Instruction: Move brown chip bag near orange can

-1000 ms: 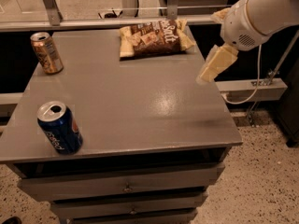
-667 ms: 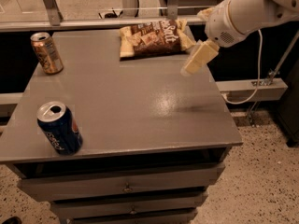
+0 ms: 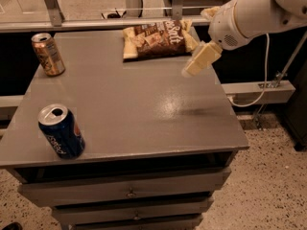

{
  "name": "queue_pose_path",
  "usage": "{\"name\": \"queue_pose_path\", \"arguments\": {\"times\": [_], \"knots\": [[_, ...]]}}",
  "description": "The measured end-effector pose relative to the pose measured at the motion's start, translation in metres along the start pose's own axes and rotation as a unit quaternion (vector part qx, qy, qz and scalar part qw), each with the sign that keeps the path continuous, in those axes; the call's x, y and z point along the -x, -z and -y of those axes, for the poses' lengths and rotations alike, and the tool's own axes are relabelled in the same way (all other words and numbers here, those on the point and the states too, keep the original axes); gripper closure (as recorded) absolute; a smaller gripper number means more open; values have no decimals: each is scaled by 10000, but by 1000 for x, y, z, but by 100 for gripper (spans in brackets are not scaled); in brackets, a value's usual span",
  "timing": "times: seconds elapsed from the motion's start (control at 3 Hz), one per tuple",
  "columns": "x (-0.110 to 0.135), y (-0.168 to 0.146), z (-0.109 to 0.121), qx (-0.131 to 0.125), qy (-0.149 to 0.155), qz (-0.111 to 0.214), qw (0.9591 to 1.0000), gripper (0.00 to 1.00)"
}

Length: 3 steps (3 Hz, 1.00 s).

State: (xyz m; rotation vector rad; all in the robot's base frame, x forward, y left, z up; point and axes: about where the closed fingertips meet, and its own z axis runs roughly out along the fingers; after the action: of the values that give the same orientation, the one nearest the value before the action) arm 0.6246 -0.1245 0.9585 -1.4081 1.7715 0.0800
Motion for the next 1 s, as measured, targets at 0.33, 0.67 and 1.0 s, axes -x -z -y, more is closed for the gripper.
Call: {"name": "queue_pose_path", "arguments": {"times": [0.33, 0.67, 1.0], "knots": [[0, -36, 24, -366, -432, 510, 9971, 0], [1, -65, 46, -567, -654, 826, 9928, 0], [1, -113, 71, -746, -1048, 1020, 9864, 0]]}}
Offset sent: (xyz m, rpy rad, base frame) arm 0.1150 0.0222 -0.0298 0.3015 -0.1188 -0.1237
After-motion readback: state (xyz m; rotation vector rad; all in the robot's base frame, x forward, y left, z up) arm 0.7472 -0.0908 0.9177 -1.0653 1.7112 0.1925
